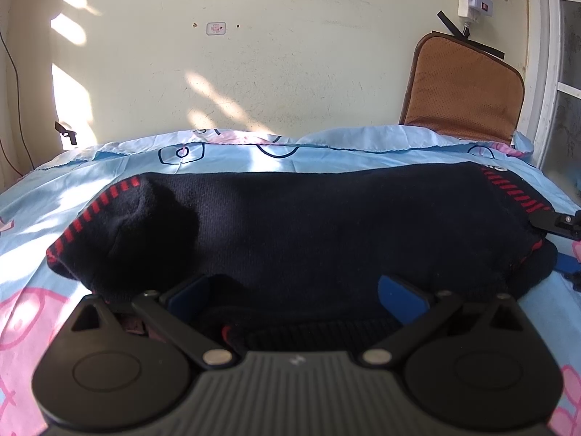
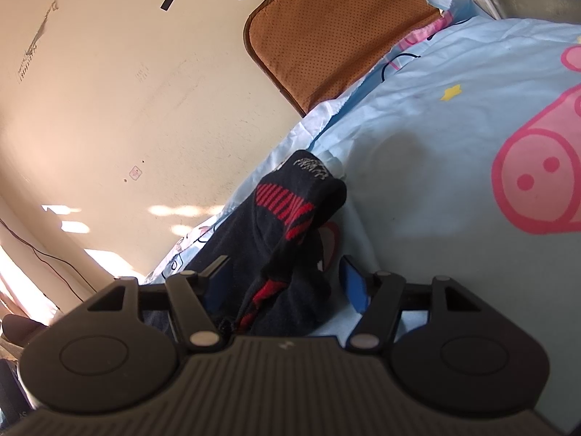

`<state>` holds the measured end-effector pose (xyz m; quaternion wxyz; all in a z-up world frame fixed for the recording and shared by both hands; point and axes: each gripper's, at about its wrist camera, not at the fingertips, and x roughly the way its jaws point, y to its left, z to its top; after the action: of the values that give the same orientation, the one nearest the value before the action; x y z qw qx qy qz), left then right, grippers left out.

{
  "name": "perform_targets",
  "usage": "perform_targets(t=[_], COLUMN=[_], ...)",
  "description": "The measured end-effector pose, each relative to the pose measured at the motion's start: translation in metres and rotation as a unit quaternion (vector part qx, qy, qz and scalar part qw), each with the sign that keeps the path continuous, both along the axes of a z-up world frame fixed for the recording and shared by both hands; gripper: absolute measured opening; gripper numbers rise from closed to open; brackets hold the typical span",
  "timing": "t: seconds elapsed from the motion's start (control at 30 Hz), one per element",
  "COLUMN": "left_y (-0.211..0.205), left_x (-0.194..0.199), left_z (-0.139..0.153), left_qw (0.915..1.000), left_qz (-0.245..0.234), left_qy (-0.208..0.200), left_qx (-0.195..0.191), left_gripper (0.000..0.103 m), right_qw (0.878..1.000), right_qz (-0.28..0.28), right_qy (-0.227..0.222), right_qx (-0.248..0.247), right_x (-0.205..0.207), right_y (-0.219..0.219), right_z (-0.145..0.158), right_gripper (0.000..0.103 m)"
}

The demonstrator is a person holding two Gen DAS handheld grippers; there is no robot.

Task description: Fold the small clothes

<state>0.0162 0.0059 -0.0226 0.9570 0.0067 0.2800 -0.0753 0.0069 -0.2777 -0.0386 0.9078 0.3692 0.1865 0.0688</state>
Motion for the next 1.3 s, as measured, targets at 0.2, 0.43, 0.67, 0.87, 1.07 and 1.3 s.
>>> perform_targets(t=[0.2,0.43,0.67,0.87,1.07,1.3], left_y=[0.000,0.001,-0.003,-0.007,-0.004,0.000], left_x=[0.000,-0.001,-0.017,-0.017,-0.014,-0.011], left_z=[0.000,0.001,0.005,0.006,0.005,0.004], left_qw=[1.0000,1.0000,0.9980,0.9978,0.9985,0.9989], left_qz=[0.000,-0.002,-0.017,-0.023,-0.022,-0.021], left_qy=[0.000,-0.006,-0.061,-0.059,-0.049,-0.041], left_qx=[0.000,-0.003,0.002,0.016,0.007,0.000], left_gripper=[0.103,0.103,0.102,0.102,0.102,0.102], right_qw=[1.000,1.000,1.000,1.000,0.999,0.999], right_qz=[0.001,0.001,0.019,0.023,0.024,0.039], right_qy=[-0.002,-0.001,0.004,0.007,0.011,0.019], right_qx=[0.002,0.001,-0.010,-0.016,-0.022,-0.030], right_x=[0.000,0.000,0.003,0.003,0.002,-0.009], right_y=[-0.001,0.000,0.003,0.004,0.007,0.012], right_z=[-0.001,-0.001,0.002,0.001,0.002,0.003], right_gripper=[0.068,0.068,0.069,0.069,0.069,0.069])
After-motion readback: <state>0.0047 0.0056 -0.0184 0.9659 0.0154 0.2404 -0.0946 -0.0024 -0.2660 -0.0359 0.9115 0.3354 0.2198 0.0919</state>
